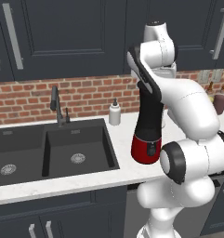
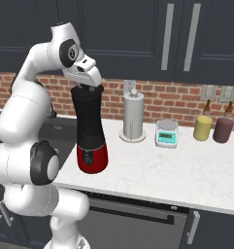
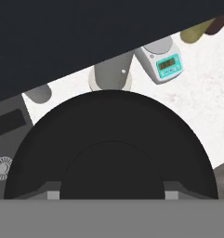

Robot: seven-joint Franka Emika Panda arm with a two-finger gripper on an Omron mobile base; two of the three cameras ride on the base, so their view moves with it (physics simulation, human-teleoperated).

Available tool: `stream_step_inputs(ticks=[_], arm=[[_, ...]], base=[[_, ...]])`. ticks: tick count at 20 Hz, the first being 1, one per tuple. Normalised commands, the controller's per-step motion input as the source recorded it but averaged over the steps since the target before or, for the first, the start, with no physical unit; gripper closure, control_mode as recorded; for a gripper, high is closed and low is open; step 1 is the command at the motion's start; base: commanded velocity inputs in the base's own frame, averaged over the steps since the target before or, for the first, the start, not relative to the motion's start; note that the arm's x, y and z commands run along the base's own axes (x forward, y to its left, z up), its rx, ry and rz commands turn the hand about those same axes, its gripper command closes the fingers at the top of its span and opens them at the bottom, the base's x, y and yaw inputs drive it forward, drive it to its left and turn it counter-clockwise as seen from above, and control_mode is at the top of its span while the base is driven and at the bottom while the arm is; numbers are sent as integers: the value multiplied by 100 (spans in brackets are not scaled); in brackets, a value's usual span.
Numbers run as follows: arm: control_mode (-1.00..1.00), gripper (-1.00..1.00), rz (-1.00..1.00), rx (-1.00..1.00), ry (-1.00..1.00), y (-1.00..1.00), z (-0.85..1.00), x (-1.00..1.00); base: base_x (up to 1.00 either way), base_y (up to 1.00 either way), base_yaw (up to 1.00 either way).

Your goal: Close the lid blender by securely placing the lid on top.

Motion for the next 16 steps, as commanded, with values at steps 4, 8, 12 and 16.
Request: stream_step_inputs(ticks=[4, 8, 12, 16], arm=[[-100, 100, 0, 0, 0, 0, -1, 0], [-100, 100, 0, 0, 0, 0, -11, 0], [-100, -100, 0, 0, 0, 0, 0, 0], [-100, -100, 0, 0, 0, 0, 0, 0]], base=[[0, 0, 0], [0, 0, 0], [0, 0, 0], [0, 0, 0]])
